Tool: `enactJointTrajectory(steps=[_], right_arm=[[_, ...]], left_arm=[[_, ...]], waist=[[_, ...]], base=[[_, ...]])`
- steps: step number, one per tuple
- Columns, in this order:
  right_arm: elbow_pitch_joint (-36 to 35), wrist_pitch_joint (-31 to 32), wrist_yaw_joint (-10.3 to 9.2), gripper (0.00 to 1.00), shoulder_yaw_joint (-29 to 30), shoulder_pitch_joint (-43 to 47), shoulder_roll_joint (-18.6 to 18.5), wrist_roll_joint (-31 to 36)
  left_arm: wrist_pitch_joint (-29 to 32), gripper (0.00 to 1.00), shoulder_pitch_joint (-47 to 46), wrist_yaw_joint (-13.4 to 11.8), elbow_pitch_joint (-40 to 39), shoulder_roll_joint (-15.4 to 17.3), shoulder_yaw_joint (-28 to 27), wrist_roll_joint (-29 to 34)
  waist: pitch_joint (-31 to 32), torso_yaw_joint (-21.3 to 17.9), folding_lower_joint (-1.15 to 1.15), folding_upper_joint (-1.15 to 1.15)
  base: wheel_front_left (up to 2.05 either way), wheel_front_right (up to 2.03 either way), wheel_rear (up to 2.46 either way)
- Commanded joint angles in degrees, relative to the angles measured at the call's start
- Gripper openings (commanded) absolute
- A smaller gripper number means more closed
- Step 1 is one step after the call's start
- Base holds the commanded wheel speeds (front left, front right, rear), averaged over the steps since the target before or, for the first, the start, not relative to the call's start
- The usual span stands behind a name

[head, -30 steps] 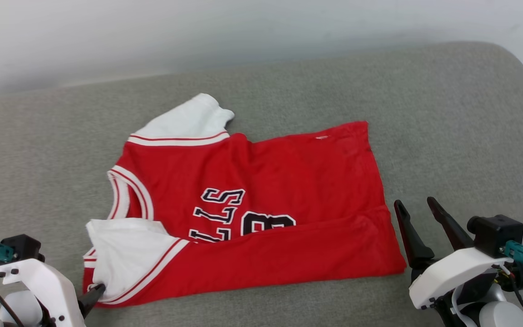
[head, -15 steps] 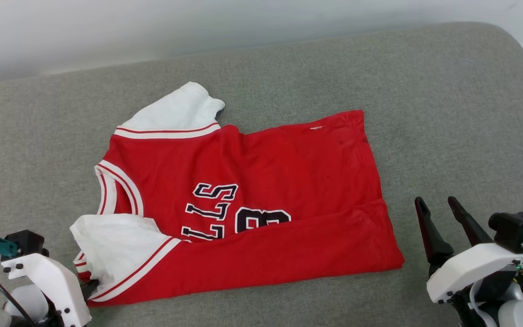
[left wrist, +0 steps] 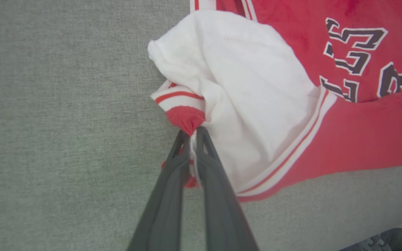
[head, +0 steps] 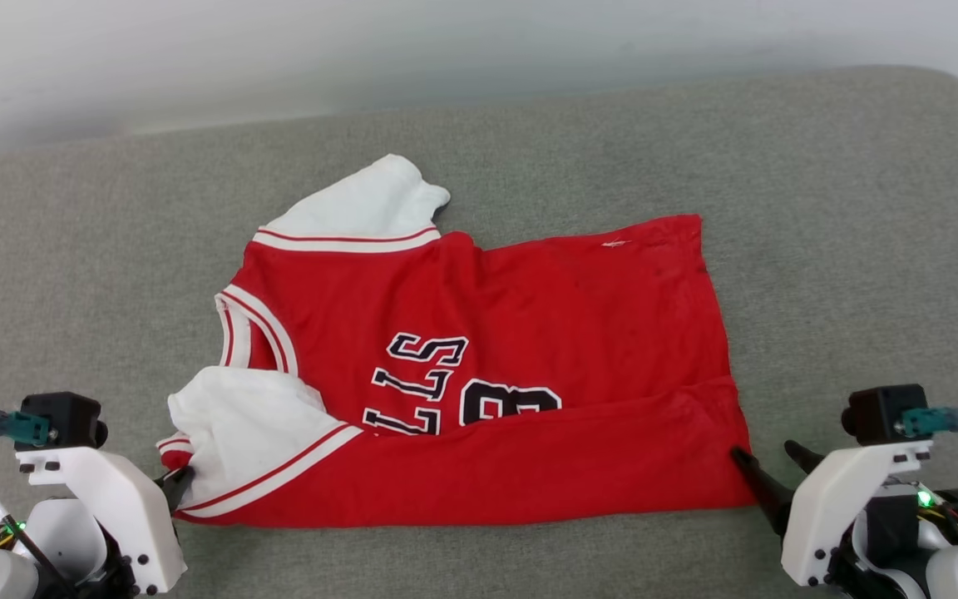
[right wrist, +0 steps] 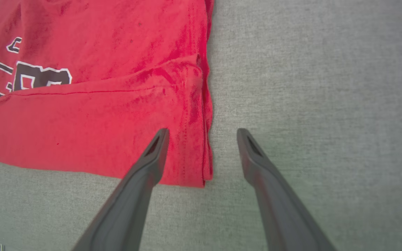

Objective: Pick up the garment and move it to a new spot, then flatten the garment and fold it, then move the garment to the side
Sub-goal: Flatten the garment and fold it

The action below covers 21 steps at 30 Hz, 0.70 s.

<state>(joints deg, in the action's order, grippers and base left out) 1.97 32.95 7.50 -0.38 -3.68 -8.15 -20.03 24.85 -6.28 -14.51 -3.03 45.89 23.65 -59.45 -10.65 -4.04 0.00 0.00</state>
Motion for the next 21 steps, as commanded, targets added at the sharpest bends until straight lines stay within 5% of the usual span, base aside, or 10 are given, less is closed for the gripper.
enactJointTrajectory(steps=[1, 10, 11, 12, 13, 21], right_arm=[[0.6, 0.8, -0.03, 1.0, -0.8, -1.2, -0.6, -0.7], [9.9, 8.8, -0.02, 1.0, -5.8, -2.9, 0.1, -4.6], [10.5, 9.3, -0.01, 0.47, -6.2, -3.0, 0.1, -5.0], [10.7, 9.5, -0.01, 0.15, -6.4, -3.3, 0.1, -5.2], [10.8, 9.5, -0.01, 0.0, -6.5, -3.5, 0.1, -5.3], [7.2, 7.7, -0.02, 0.0, -5.6, -5.8, -2.2, -4.9]], left_arm=[[-0.3, 0.0, 0.2, -0.6, -1.2, 0.3, -0.2, 0.4], [-0.9, 0.0, -0.2, -1.6, -3.8, -0.5, 0.3, 1.2], [-0.9, 0.0, -0.2, -1.6, -3.6, -0.5, 0.3, 1.3], [-1.0, 0.0, -0.3, -1.7, -3.5, -0.6, 0.4, 1.5], [-1.1, 0.0, -0.2, -1.7, -3.5, -0.7, 0.5, 1.6], [-3.7, 0.0, 1.8, -2.9, -3.3, -1.1, 0.6, 3.1]], waist=[[-1.0, 0.6, 0.0, 0.0], [-3.7, 1.9, 0.0, 0.0], [-3.8, 2.0, 0.0, 0.0], [-3.8, 2.0, 0.0, 0.0], [-3.7, 2.0, 0.0, 0.0], [-0.8, 1.8, 0.0, 0.0]], base=[[0.0, 0.0, 0.0], [0.0, 0.0, 0.0], [0.0, 0.0, 0.0], [0.0, 0.0, 0.0], [0.0, 0.0, 0.0], [0.0, 0.0, 0.0]])
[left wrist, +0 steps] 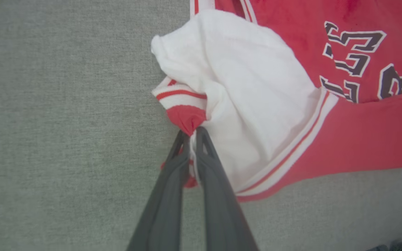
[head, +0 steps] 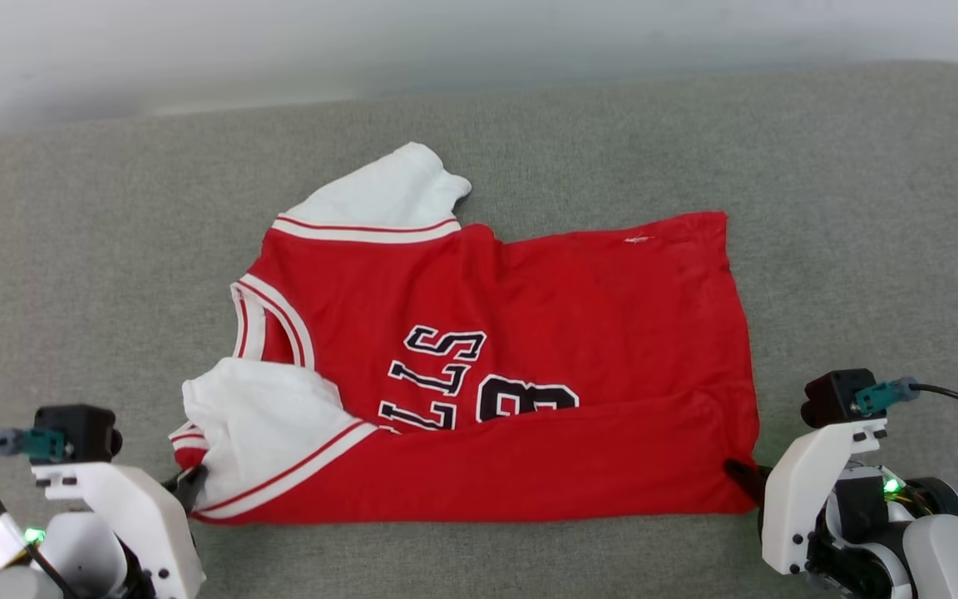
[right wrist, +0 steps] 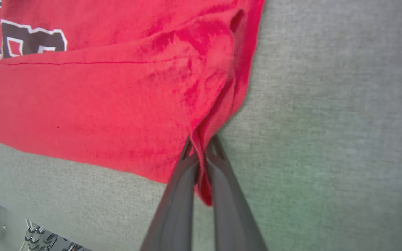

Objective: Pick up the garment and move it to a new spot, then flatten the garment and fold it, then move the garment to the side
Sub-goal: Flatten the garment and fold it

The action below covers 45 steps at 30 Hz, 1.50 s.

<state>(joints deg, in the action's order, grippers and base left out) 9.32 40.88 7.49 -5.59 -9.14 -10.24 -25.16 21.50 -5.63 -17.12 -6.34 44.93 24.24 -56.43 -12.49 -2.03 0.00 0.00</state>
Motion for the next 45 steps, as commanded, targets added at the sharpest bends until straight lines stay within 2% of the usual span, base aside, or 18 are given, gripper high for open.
enactJointTrajectory(steps=[1, 12, 19, 20, 21, 22, 23, 24, 28, 33, 36, 45], right_arm=[[-0.6, -0.3, -0.01, 0.0, -0.5, -0.2, -0.4, 0.3], [-4.4, 1.5, -0.01, 0.0, 0.5, 6.8, -1.9, -0.3], [-4.2, 2.3, -0.01, 0.0, 2.5, 11.3, -0.2, -0.1], [-3.8, 2.0, -0.01, 0.02, 2.6, 11.9, 0.1, -0.2], [-3.2, 2.0, -0.01, 0.35, 2.7, 12.5, 0.4, -0.5], [-2.7, 1.7, -0.01, 0.96, 2.7, 13.1, 0.6, -0.5], [-2.4, 0.9, -0.01, 1.0, 2.8, 13.3, 0.8, -0.6], [-2.1, 0.0, -0.01, 1.0, 2.7, 13.7, 1.0, -0.6], [-3.2, -6.7, -0.01, 1.0, 2.0, 14.8, 0.8, 0.4], [-5.8, -21.0, -0.01, 1.0, 3.8, 14.0, 1.7, 3.8], [-6.7, -27.5, -0.01, 1.0, 5.3, 13.1, 2.8, 6.2], [-12.0, -36.1, -0.01, 1.0, 6.0, 8.5, 4.7, 10.9]], left_arm=[[-0.7, 0.0, 1.7, -0.7, -0.1, -0.4, -0.2, -0.1], [-2.9, 0.0, 10.1, -3.6, -2.1, -1.0, -0.3, -1.6], [-2.9, 0.0, 12.5, -2.1, 0.6, -3.4, 0.6, -4.1], [-3.1, 0.0, 12.4, -1.5, 1.4, -4.0, 0.8, -4.4], [-3.5, 0.0, 12.2, -1.0, 2.4, -4.8, 0.9, -4.8], [-3.7, 0.11, 11.9, -0.5, 3.6, -5.4, 1.3, -4.8], [-4.1, 0.86, 11.5, 0.0, 4.7, -5.9, 1.5, -4.6], [-4.7, 1.0, 11.0, 0.4, 5.7, -6.8, 1.5, -4.8], [-7.3, 1.0, 9.8, 1.1, 8.3, -8.6, 1.9, -3.6], [-13.1, 1.0, 7.0, 0.7, 7.5, -9.0, 1.1, 0.7], [-16.2, 1.0, 4.5, 0.3, 6.3, -9.1, 0.7, 3.5], [-21.8, 1.0, -6.3, 0.0, 5.0, -11.1, 0.2, 9.4]], waist=[[1.8, -0.3, 0.0, 0.0], [9.0, 1.2, 0.0, 0.0], [9.8, 1.6, 0.0, 0.0], [10.0, 1.6, 0.0, 0.0], [10.1, 1.6, 0.0, 0.0], [10.2, 1.6, 0.0, 0.0], [10.4, 1.6, 0.0, 0.0], [10.7, 1.6, 0.0, 0.0], [11.9, 1.0, 0.0, 0.0], [13.0, 0.3, 0.0, 0.0], [13.3, -0.2, 0.0, 0.0], [10.2, -2.7, 0.0, 0.0]], base=[[0.0, 0.0, 0.0], [0.0, 0.0, 0.0], [0.0, 0.0, 0.0], [0.0, 0.0, 0.0], [0.0, 0.0, 0.0], [0.0, 0.0, 0.0], [0.0, 0.0, 0.0], [0.0, 0.0, 0.0], [0.0, 0.0, 0.0], [0.0, 0.0, 0.0], [0.0, 0.0, 0.0], [0.0, 0.0, 0.0]])
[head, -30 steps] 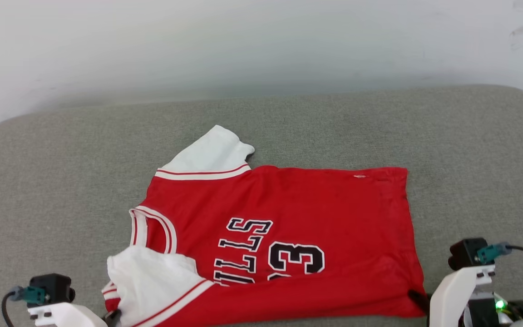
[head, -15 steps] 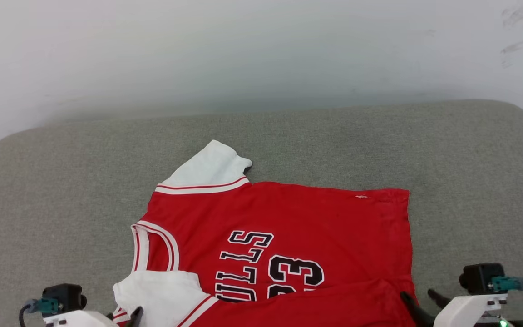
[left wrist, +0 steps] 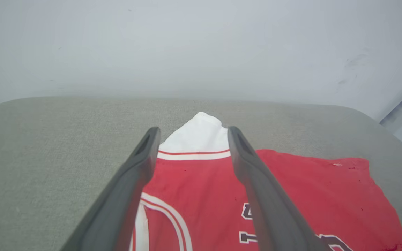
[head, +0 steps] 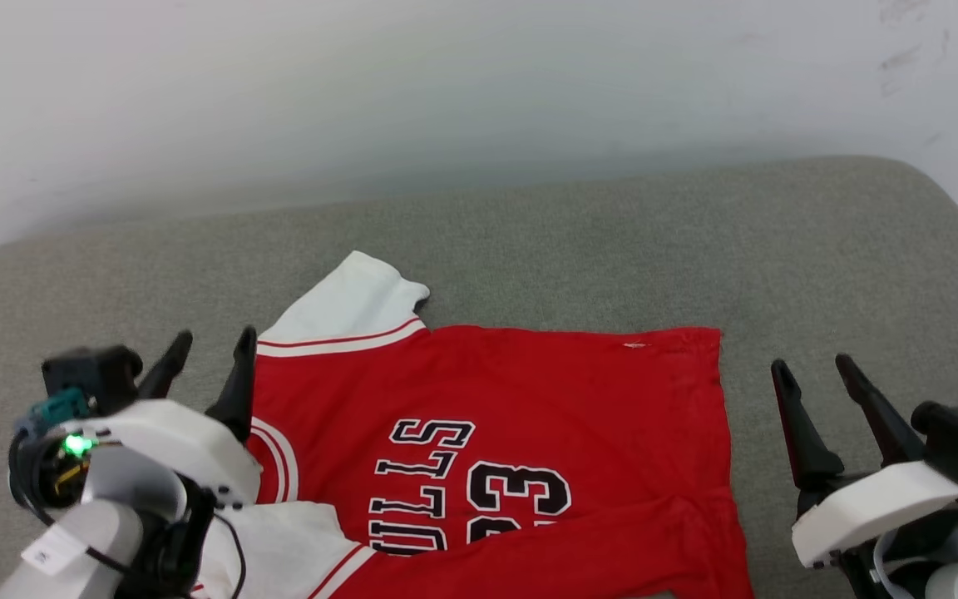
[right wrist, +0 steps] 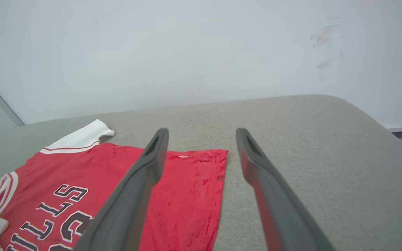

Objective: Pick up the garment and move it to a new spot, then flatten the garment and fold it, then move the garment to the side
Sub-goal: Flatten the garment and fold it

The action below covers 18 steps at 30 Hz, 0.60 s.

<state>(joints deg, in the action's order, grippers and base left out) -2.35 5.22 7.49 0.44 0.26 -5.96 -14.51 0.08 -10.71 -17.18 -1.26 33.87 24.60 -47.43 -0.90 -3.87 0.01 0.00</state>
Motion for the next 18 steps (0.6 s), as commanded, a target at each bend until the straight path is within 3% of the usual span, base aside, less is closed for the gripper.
enactJointTrajectory(steps=[1, 10, 18], right_arm=[[-1.2, -0.8, -0.01, 1.0, -0.2, -1.8, 0.5, 0.6], [-5.2, -1.8, -0.01, 1.0, -1.6, -9.6, 1.5, 1.6], [-4.8, -3.9, -0.01, 1.0, -2.5, -12.8, 2.7, 0.8]], left_arm=[[-0.5, 1.0, -3.2, 0.2, -0.1, -0.1, -0.3, 0.9], [5.3, 1.0, -21.6, 4.8, 6.1, -0.3, 0.9, 2.2], [20.4, 1.0, -36.5, 11.2, 17.3, 1.4, 2.9, -1.8]], waist=[[-2.5, -1.3, -0.01, 0.0], [-13.7, -5.3, -0.01, 0.0], [-20.6, -9.9, -0.01, 0.0]], base=[[0.0, 0.0, 0.0], [0.0, 0.0, 0.0], [0.0, 0.0, 0.0]])
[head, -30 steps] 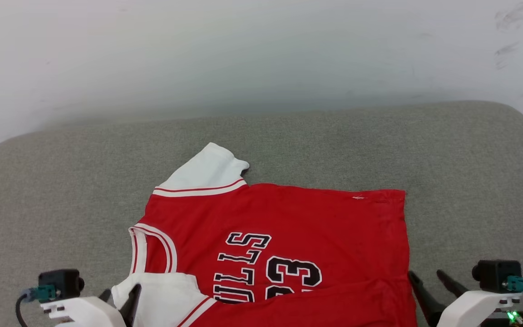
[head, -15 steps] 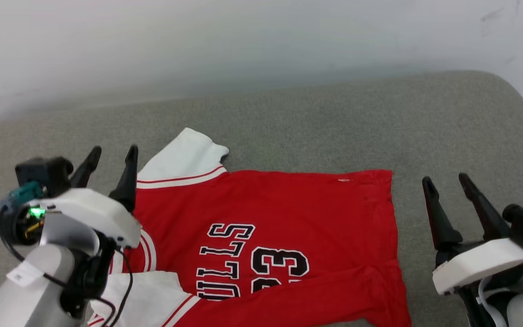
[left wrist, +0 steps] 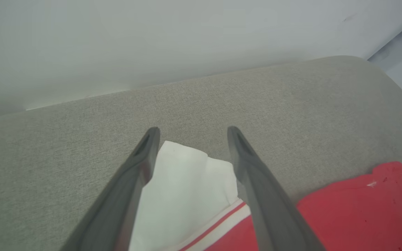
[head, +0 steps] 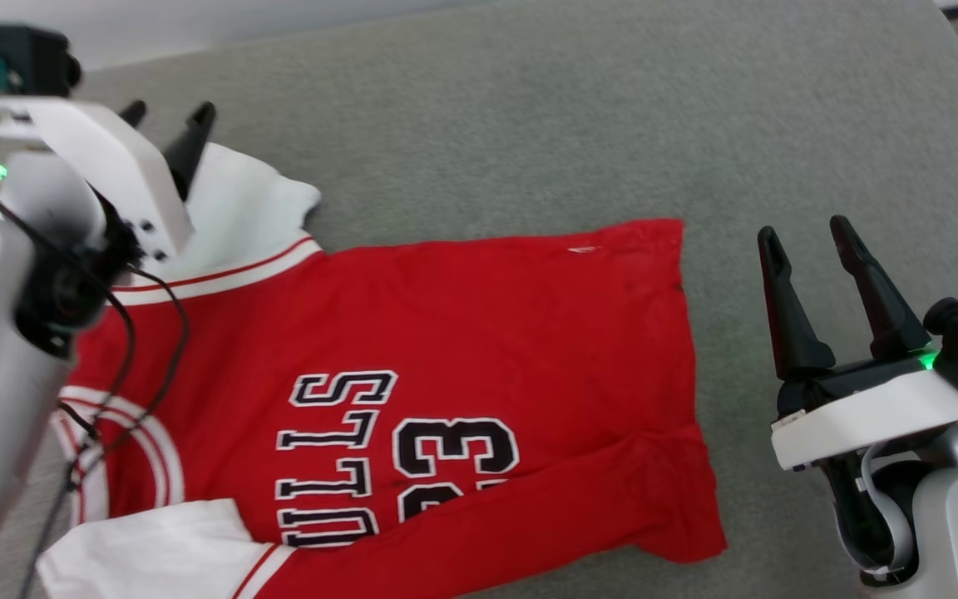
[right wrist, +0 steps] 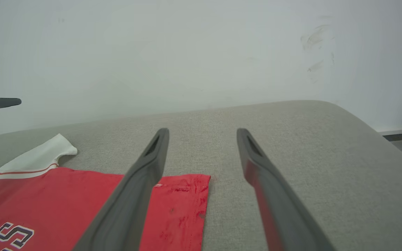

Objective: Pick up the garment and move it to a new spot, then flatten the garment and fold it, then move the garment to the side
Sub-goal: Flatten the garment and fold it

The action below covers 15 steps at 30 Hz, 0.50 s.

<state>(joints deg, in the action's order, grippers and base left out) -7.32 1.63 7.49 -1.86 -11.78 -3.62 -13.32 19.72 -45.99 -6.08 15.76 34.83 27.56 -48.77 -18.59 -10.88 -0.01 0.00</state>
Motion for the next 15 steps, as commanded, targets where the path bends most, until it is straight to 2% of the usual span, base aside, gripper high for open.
enactJointTrajectory(steps=[1, 8, 15], right_arm=[[0.5, -0.7, -0.01, 1.0, -0.2, -0.8, 0.4, -0.5], [3.3, -3.3, -0.01, 1.0, -1.6, -1.5, 0.8, -2.9], [6.9, -6.1, -0.01, 1.0, -3.1, -1.3, 0.8, -6.4]], left_arm=[[2.7, 1.0, -2.5, 0.7, 2.0, 0.5, 0.4, -0.7], [15.9, 1.0, -9.1, 3.0, 11.9, 3.3, 3.1, -1.8], [22.7, 1.0, -10.5, 3.3, 18.2, 6.0, 5.4, -0.6]], waist=[[-3.4, -3.4, 0.01, 0.0], [-6.9, -7.7, 0.01, 0.0], [-8.6, -10.1, 0.01, 0.0]], base=[[0.0, 0.0, 0.0], [0.0, 0.0, 0.0], [0.0, 0.0, 0.0]])
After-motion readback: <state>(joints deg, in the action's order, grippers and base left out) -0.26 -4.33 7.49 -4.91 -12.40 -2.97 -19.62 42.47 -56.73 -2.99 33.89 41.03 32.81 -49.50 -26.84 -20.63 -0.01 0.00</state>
